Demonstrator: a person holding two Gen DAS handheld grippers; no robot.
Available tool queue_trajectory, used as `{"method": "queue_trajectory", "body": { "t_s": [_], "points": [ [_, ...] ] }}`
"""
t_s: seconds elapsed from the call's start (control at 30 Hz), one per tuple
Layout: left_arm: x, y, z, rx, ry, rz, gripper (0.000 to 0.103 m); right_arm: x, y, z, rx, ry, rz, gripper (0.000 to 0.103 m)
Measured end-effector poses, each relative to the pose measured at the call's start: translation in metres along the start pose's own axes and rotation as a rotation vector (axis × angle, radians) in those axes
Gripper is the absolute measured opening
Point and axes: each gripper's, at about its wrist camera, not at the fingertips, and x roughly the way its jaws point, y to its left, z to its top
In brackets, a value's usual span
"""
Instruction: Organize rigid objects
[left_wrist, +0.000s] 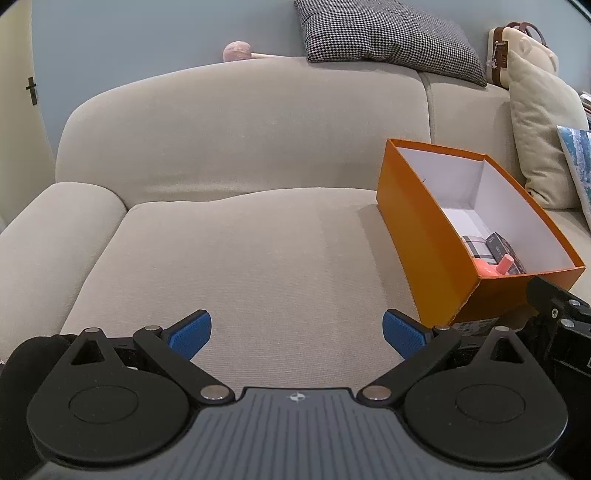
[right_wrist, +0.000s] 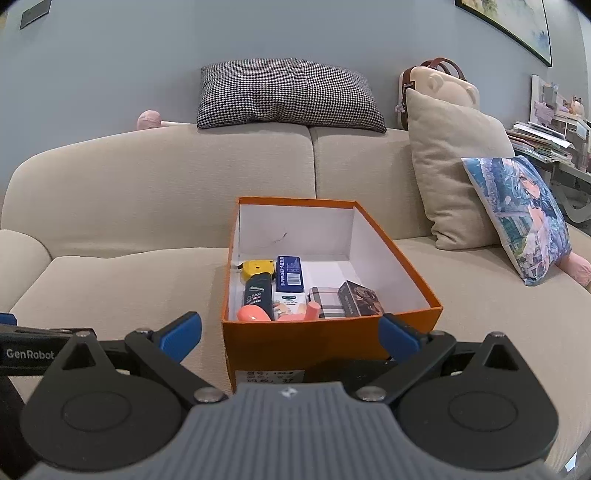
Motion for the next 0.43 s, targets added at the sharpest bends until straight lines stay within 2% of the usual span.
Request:
{"method": "queue_trajectory", "body": {
  "t_s": [0.43],
  "points": [
    [-0.0013,0.001,0.0005,-0.003,-0.006,-0.002,0.103,0.0022,-0.001,-0.0002,0.003,0.012,0.006,0.101]
  ]
}}
